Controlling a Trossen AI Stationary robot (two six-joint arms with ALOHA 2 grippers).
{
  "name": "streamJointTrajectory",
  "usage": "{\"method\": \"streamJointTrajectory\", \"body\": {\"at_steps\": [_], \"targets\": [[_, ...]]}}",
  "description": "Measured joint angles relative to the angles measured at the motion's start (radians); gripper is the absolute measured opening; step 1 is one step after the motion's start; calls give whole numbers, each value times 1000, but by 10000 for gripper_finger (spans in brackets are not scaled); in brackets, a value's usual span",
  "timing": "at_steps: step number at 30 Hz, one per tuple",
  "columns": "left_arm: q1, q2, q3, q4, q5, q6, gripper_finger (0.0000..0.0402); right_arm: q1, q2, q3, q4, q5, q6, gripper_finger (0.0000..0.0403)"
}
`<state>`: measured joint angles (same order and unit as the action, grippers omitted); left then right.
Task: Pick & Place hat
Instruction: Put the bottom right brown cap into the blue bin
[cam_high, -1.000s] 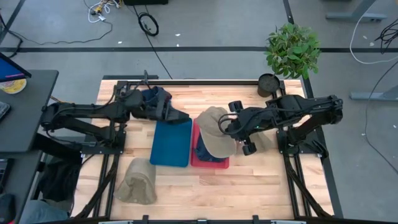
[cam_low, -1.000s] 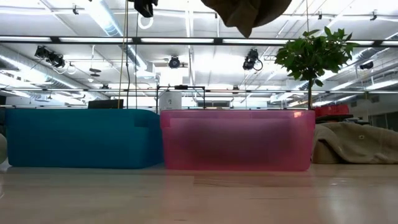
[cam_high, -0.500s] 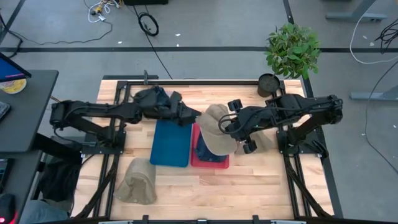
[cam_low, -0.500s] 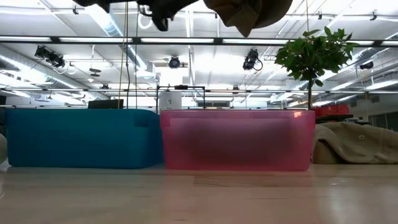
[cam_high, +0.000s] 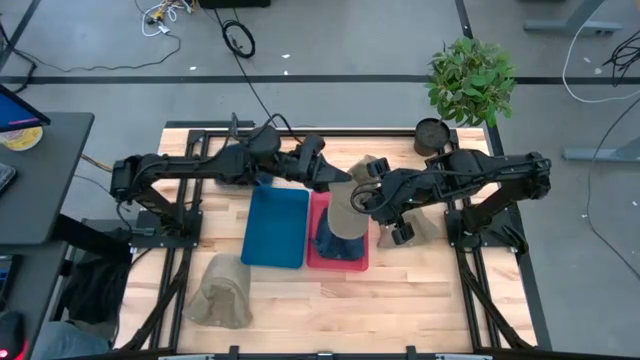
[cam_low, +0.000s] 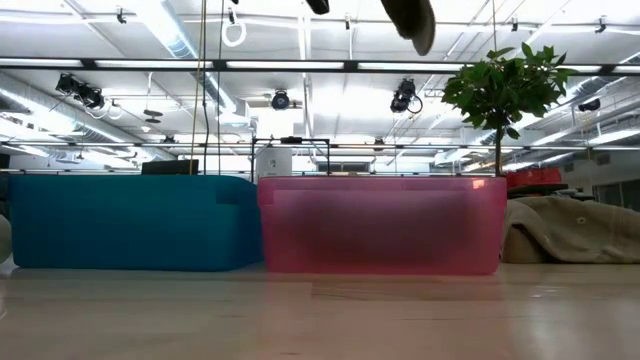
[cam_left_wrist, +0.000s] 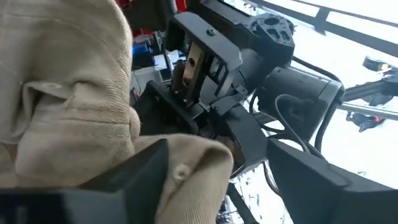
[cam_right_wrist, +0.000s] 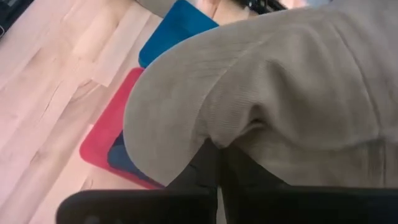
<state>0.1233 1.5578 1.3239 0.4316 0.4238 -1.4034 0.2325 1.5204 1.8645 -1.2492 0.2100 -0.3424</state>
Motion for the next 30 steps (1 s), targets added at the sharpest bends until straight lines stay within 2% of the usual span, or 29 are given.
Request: {"method": "streamJointTrajectory", "body": {"at_steps": [2, 7, 9, 12, 16, 26, 30], "targets": [[9, 0, 0, -18, 43, 10, 221, 0, 0, 0, -15, 0, 18, 0], [-3, 0, 0, -27, 225, 43, 108, 0, -7, 0, -28, -14, 46, 0], [-13, 0, 0, -28, 233, 61, 82, 0, -10, 4, -31, -21, 46, 0], [-24, 0, 0, -27, 246, 66, 73, -1, -11, 11, -31, -36, 34, 0], [-24, -1, 0, -93, 264, 128, 100, -3, -11, 34, -52, -46, 34, 0], [-8, -2, 0, -189, 309, 186, 249, -3, -11, 70, -79, -88, 73, 0], [6, -2, 0, -309, 376, 181, 288, -3, -11, 71, -137, -95, 130, 0]]}}
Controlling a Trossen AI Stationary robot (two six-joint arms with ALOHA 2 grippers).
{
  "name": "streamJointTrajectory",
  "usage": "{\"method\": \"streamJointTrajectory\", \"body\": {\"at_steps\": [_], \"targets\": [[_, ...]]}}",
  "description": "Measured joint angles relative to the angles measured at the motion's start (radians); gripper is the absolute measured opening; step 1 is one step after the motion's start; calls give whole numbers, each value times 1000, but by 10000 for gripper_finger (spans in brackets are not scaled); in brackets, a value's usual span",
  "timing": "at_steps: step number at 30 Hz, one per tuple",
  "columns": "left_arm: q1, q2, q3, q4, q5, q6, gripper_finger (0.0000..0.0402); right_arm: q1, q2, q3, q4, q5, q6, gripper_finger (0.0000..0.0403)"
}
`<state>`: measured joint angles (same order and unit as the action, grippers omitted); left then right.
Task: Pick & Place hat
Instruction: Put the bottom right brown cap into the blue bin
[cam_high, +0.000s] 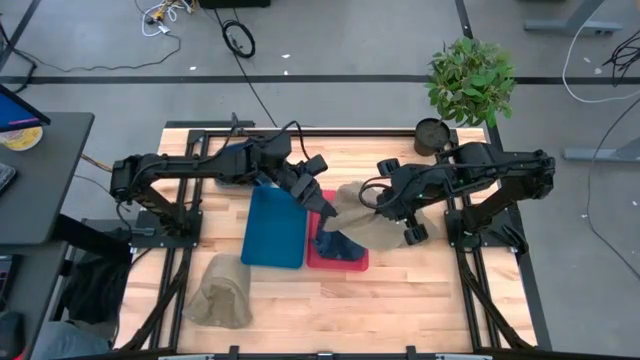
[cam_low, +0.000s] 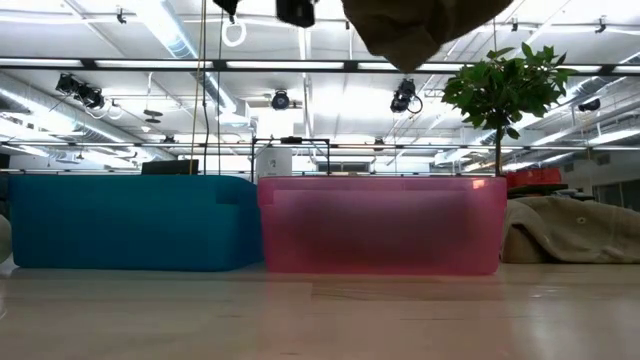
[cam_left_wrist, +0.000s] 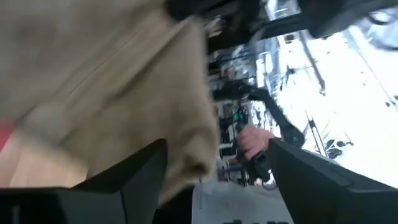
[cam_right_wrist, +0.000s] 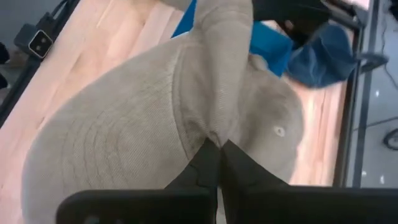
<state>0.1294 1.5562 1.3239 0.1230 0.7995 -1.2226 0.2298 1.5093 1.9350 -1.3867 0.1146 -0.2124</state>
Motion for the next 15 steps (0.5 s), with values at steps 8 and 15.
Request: {"method": "streamJointTrajectory", "body": {"at_steps": [8, 15], "targets": [[4, 1, 0, -191, -3, 105, 295, 45, 0, 0, -12, 66, -20, 0], [46, 1, 0, -167, -53, 65, 287, 69, 3, 0, -1, 111, -34, 0]]}}
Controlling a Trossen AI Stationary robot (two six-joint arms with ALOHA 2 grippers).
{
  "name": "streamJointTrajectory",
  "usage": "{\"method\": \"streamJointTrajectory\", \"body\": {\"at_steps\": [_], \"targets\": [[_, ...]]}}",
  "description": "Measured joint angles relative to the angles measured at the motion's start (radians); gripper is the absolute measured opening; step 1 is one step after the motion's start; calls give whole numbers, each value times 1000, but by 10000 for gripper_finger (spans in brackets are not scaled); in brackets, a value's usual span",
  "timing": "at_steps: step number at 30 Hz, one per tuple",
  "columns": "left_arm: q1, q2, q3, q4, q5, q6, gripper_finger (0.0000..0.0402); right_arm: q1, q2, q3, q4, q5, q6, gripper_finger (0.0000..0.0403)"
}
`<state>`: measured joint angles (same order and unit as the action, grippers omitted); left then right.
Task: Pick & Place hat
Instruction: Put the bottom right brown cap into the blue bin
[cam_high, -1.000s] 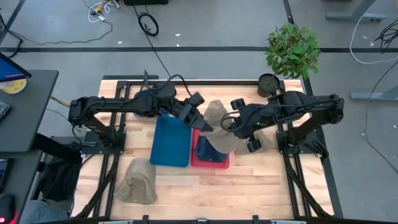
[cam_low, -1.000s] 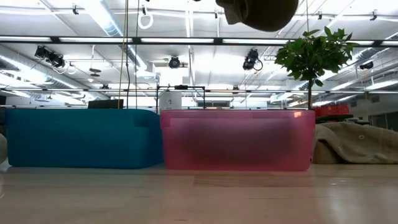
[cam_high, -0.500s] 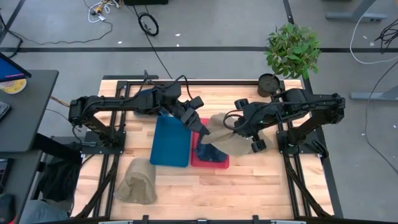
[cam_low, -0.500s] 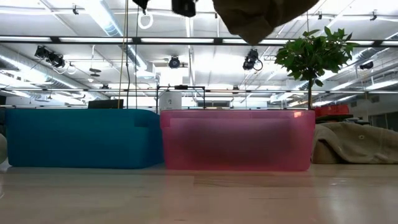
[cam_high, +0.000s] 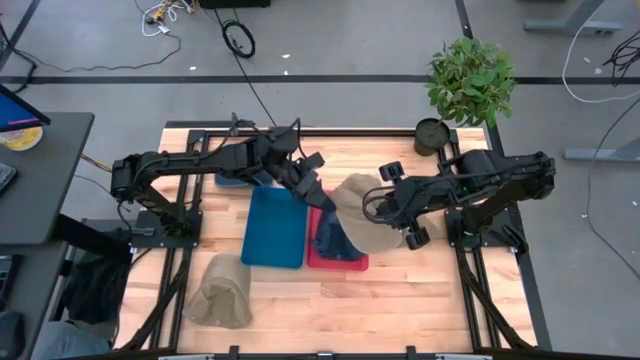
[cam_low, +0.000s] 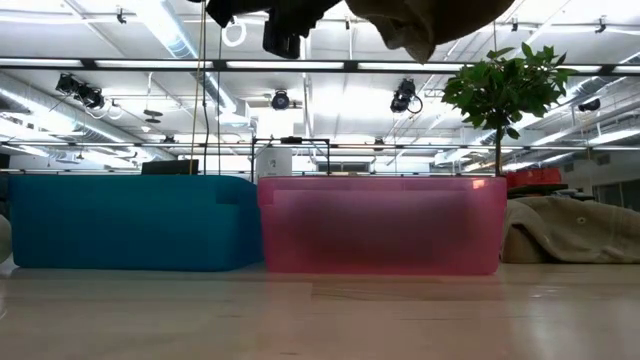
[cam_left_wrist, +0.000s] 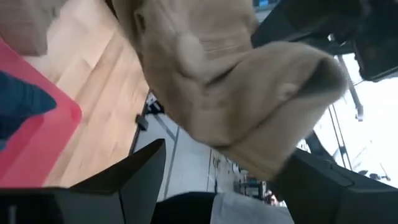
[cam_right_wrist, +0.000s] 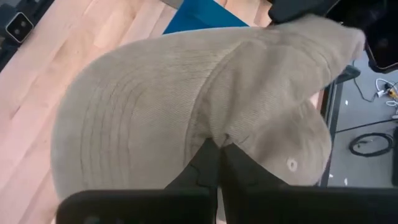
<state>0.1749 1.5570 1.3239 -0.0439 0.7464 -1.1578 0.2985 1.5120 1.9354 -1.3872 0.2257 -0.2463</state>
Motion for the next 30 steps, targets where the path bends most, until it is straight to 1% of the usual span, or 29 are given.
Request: {"method": "streamJointTrajectory", "body": {"at_steps": [2, 6, 9, 15, 19, 22, 24, 27, 30], "targets": [[1, 0, 0, 34, -9, -17, 287, -3, 0, 0, 0, 2, -6, 0], [0, 0, 0, 152, -12, -93, 287, -13, 0, 0, 2, -4, -26, 0], [6, 0, 0, 203, -21, -114, 287, -21, 3, 0, 5, -8, -38, 0], [18, 0, 0, 199, -42, -110, 287, -41, 3, 0, 22, -71, -56, 0], [39, 0, 0, 121, -27, -63, 286, -44, 2, 0, 19, -78, -40, 0], [42, 0, 0, 129, -22, -61, 286, -45, 0, 0, 4, -105, -20, 0], [36, 0, 0, 138, -6, -61, 286, -45, -1, 0, -24, -117, 5, 0], [35, 0, 0, 139, 45, -61, 286, -44, -1, 0, -67, -159, 32, 0], [39, 0, 0, 147, 45, -61, 286, -42, -1, 0, -70, -176, 47, 0]]}}
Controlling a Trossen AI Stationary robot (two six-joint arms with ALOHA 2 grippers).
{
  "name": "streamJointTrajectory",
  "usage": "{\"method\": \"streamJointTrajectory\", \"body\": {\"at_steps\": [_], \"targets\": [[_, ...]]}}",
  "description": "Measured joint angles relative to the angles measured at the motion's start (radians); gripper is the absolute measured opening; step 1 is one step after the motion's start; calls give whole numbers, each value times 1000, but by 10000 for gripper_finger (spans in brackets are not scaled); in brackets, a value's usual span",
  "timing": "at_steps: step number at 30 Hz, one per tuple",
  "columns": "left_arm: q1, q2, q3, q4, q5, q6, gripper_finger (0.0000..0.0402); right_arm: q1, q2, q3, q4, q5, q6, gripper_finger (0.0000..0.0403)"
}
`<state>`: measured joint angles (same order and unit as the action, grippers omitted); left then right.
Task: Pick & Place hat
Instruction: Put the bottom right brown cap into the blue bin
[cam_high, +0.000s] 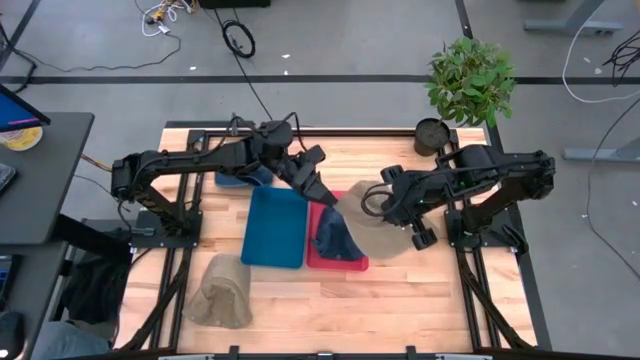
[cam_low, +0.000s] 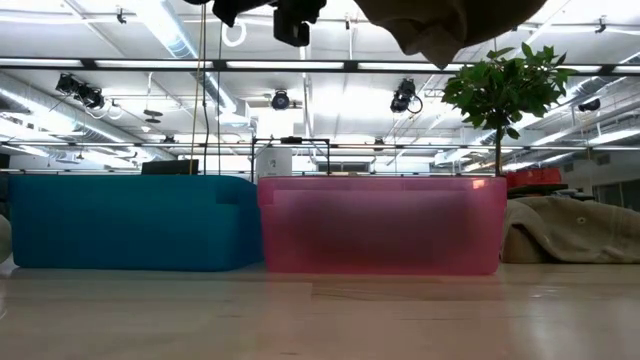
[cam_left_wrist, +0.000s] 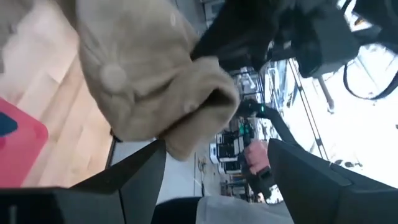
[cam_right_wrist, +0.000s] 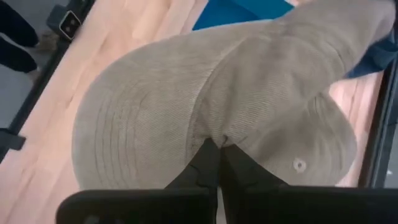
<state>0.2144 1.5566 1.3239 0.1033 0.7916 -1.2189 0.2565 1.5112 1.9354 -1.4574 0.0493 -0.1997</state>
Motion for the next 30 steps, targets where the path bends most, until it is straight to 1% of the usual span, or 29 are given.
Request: {"method": "streamJointTrajectory", "body": {"at_steps": [2, 5, 7, 12, 20, 26, 28, 30], "targets": [[1, 0, 0, 4, -28, 7, 286, 0, 0, 0, 24, -15, -2, 0], [-3, 0, 0, 3, -105, 45, 286, 0, 0, 0, 76, -21, -8, 0], [-5, 0, 0, 3, -137, 59, 286, -2, 0, 0, 99, -24, -16, 0], [-28, 0, 0, 3, -142, 79, 286, -23, 0, 0, 114, -23, -18, 0], [-117, 0, 0, 4, -141, 115, 286, -75, 5, 0, 123, 3, -26, 0], [-127, 0, 0, 4, -151, 130, 285, -87, 12, 0, 177, -19, -50, 0], [-121, 0, 0, 3, -182, 131, 278, -87, 19, 0, 201, -44, -52, 0], [-110, 0, 0, 3, -209, 131, 260, -82, 26, 0, 204, -54, -51, 0]]}}
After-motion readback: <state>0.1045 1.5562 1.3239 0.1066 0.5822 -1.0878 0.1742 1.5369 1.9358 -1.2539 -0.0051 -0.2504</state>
